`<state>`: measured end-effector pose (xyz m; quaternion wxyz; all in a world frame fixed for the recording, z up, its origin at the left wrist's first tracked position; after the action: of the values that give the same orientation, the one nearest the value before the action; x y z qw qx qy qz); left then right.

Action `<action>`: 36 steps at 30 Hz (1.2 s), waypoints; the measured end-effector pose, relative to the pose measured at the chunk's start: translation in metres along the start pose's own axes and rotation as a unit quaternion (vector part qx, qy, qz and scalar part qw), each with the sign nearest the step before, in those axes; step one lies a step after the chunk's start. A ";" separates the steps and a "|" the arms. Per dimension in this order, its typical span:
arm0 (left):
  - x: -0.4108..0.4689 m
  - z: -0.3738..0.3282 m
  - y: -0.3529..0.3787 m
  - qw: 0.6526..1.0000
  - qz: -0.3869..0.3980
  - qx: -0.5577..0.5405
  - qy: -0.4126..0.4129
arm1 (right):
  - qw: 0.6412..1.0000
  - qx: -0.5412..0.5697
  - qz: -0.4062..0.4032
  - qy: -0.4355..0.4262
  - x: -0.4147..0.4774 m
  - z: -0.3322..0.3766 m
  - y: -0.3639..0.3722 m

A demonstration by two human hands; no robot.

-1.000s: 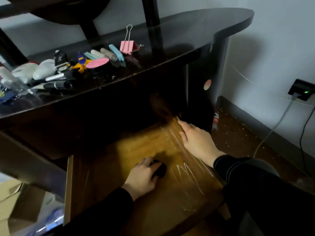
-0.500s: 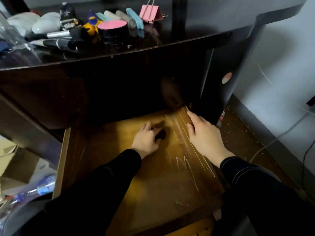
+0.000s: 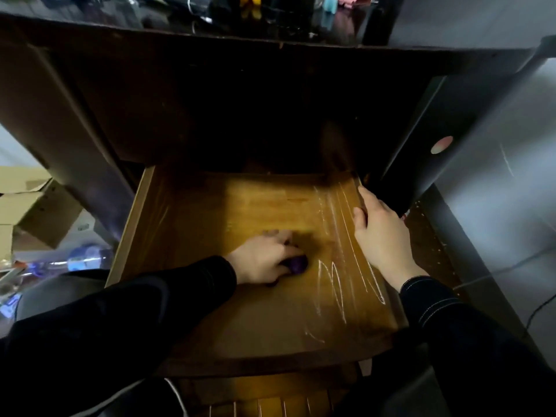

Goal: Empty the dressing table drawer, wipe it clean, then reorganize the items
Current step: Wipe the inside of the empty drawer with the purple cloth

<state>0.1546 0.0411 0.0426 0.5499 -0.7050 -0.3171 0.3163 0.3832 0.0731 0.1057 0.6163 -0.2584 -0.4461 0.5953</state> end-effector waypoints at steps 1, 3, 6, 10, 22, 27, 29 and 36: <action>0.004 0.009 -0.003 0.999 -0.020 -0.004 -0.026 | 1.000 -0.002 0.002 0.001 0.000 0.000 0.001; 0.007 0.019 -0.004 0.997 -0.055 -0.007 -0.062 | 1.000 -0.001 0.002 0.005 0.000 -0.001 0.001; 0.003 0.010 0.002 0.997 -0.054 0.017 -0.047 | 1.000 0.007 0.003 0.015 0.001 -0.002 0.001; -0.008 -0.025 0.014 0.996 -0.001 0.011 0.085 | 1.000 0.017 0.012 0.014 0.001 -0.002 0.002; -0.007 -0.001 -0.003 0.999 0.014 0.013 0.028 | 0.999 0.017 0.021 0.024 0.000 0.002 0.001; -0.027 -0.064 0.013 0.970 0.087 0.007 0.226 | 1.000 0.015 0.014 0.023 -0.001 0.001 0.002; -0.018 -0.056 0.007 0.973 0.096 0.003 0.212 | 0.999 0.018 0.012 0.024 -0.001 0.001 0.002; -0.005 0.000 -0.013 0.997 0.051 0.017 0.055 | 0.999 0.026 0.020 0.025 -0.001 0.001 0.001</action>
<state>0.1499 0.0395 0.0560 0.5615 -0.7273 -0.2442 0.3100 0.3818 0.0722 0.1056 0.6220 -0.2662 -0.4099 0.6118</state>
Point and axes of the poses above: each hand's wrist, its own x-axis towards the middle knuckle, its own y-axis out of the palm, z = x × y, the point moved 3 cm from there along x, towards the middle knuckle, and after that the axes turned 6 degrees about x, right-handed, at the moved point
